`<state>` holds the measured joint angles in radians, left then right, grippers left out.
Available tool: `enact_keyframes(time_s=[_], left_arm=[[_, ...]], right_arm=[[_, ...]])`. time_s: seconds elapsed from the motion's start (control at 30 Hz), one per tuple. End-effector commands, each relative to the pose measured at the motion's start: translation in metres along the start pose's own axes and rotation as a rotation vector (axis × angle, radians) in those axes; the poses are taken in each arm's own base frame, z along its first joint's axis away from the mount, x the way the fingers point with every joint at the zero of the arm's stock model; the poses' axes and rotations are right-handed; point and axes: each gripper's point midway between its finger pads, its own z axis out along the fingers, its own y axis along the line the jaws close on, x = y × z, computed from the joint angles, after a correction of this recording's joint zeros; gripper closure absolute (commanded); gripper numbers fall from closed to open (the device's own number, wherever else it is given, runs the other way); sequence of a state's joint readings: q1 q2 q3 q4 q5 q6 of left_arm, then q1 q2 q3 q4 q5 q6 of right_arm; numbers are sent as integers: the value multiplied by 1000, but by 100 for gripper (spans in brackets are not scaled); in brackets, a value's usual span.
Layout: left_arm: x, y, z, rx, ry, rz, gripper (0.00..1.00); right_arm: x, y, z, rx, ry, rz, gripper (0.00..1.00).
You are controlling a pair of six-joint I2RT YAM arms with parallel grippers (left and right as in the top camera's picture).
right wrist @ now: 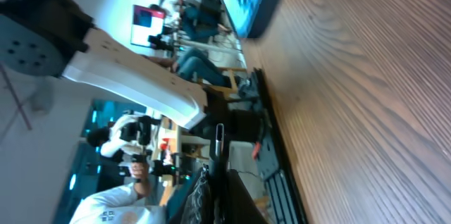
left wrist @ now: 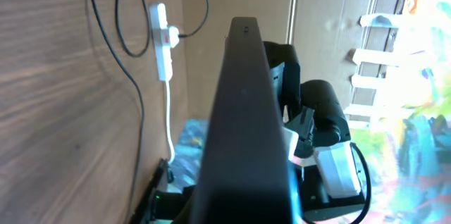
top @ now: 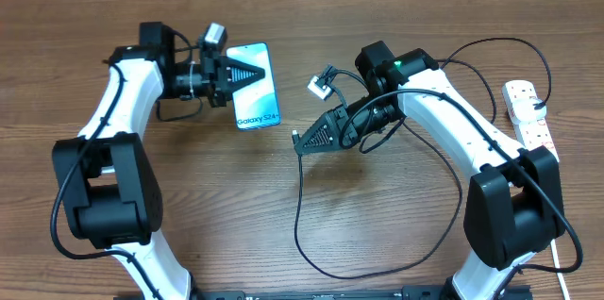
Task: Plug charger to phone and switch on socket
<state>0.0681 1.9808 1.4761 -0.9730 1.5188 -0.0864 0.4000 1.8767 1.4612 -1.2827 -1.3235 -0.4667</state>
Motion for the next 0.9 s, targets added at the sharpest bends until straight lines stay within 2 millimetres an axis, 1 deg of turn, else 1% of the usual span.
enact_keyframes(time_s=[0.0, 0.13, 0.5, 0.8, 0.87], left_arm=[[4, -21, 5, 60, 23, -42, 95], [6, -21, 10, 60, 37, -41, 95], [7, -21, 12, 60, 43, -63, 95], [8, -21, 13, 59, 44, -87, 96], [8, -21, 13, 59, 45, -102, 96]], right_arm=[[-10, 13, 0, -63, -29, 17, 96], [-14, 12, 3, -63, -28, 50, 96], [-15, 18, 25, -77, 15, 53, 96], [-30, 17, 29, -74, 1, 81, 96], [-30, 14, 31, -49, 4, 97, 96]])
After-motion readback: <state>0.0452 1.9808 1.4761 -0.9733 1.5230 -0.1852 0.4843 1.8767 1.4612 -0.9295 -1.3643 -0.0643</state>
